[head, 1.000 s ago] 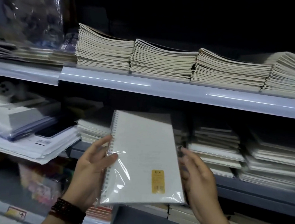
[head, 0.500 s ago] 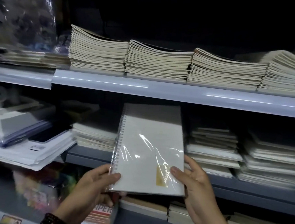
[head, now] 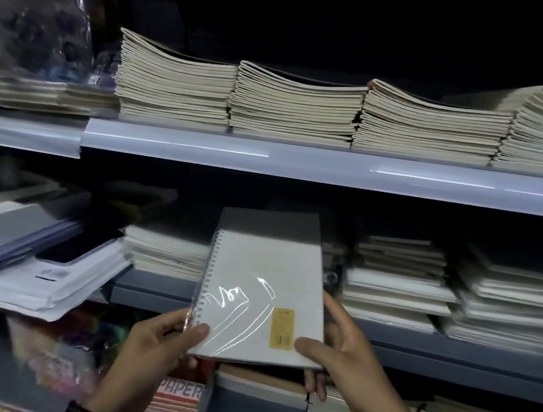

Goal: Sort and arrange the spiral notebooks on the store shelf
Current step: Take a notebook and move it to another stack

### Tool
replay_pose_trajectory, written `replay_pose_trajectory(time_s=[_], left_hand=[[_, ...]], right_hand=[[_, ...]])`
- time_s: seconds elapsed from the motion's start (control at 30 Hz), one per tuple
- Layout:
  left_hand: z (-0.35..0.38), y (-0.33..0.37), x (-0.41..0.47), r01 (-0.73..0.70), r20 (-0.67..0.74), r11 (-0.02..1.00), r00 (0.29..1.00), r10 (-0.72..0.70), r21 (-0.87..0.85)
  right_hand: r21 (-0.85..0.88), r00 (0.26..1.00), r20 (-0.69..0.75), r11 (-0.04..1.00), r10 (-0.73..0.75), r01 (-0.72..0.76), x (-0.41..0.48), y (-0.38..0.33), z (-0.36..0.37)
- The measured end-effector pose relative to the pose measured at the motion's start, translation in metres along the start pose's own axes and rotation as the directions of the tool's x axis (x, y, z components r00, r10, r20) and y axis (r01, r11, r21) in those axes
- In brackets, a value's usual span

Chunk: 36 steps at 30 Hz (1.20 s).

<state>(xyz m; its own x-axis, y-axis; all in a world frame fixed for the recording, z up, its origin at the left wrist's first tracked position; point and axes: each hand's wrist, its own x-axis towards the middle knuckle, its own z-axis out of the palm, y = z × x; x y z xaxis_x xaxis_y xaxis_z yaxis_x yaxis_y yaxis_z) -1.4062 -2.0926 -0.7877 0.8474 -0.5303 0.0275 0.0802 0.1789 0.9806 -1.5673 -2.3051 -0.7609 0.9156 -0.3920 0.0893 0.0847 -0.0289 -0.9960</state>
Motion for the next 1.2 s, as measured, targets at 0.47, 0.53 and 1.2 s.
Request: replay_pose_trajectory(time_s=[0.47,0.53,1.2], left_hand=[[-0.041,0.033,0.021,-0.181,-0.431,0.978,0.894,0.122,-0.1],[-0.053,0.037,0.024,-0.187,-0.489,0.978,0.864,0.119,-0.093],[-0.081,0.038,0.073,-0.324,-0.509,0.946,0.815,0.277,-0.005]], right_hand=[[0.002,0.988,-0.117,0.995,-0.1,0.101,0.08,-0.01,0.084],[0.011,0.994,-0.093,0.999,-0.05,0.051,0.094,-0.011,0.098],[-0.196,0.982,-0.182,0.98,-0.054,0.018,0.17,0.013,0.144]])
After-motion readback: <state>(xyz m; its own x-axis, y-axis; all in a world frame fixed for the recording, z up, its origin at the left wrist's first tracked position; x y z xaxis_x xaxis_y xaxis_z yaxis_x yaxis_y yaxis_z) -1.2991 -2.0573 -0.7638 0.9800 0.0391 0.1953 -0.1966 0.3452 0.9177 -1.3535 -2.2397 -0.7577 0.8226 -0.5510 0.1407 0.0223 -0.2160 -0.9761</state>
